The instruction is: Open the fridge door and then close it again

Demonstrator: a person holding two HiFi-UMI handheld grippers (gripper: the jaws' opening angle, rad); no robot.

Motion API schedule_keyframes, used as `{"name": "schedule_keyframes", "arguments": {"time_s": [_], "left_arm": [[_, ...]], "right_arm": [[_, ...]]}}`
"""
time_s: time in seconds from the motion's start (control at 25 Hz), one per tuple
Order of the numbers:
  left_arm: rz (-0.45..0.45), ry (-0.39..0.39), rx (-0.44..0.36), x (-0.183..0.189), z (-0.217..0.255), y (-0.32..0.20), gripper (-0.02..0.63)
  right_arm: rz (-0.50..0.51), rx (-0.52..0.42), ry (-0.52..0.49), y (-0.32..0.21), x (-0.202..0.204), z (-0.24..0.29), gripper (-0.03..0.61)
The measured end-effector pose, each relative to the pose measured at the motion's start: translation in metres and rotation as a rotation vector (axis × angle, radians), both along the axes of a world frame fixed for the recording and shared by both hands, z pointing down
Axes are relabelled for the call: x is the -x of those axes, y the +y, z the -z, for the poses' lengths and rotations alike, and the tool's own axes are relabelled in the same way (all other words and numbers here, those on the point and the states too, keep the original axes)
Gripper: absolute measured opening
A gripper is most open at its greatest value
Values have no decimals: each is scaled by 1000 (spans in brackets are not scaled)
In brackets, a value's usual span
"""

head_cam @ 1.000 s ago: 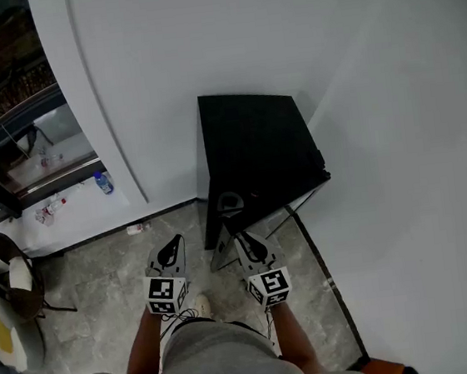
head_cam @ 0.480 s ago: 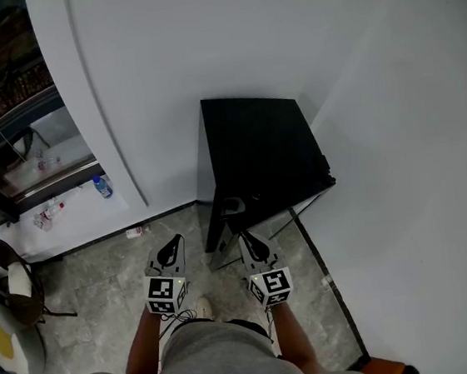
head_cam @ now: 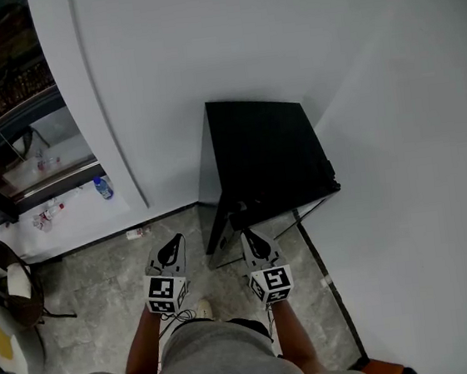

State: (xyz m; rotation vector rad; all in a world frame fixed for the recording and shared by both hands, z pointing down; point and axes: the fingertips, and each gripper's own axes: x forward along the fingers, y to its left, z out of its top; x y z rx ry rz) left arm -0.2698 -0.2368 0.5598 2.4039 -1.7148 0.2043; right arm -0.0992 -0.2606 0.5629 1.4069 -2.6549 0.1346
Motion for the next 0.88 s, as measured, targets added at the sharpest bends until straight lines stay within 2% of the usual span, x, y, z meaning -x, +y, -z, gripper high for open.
{"name": "schedule_keyframes", "arguments": {"time_s": [0.88], "left_arm": [[-1, 6, 10, 17, -9, -30, 6]], "right_arm": [[-21, -1, -13, -33, 13, -1, 46]]}}
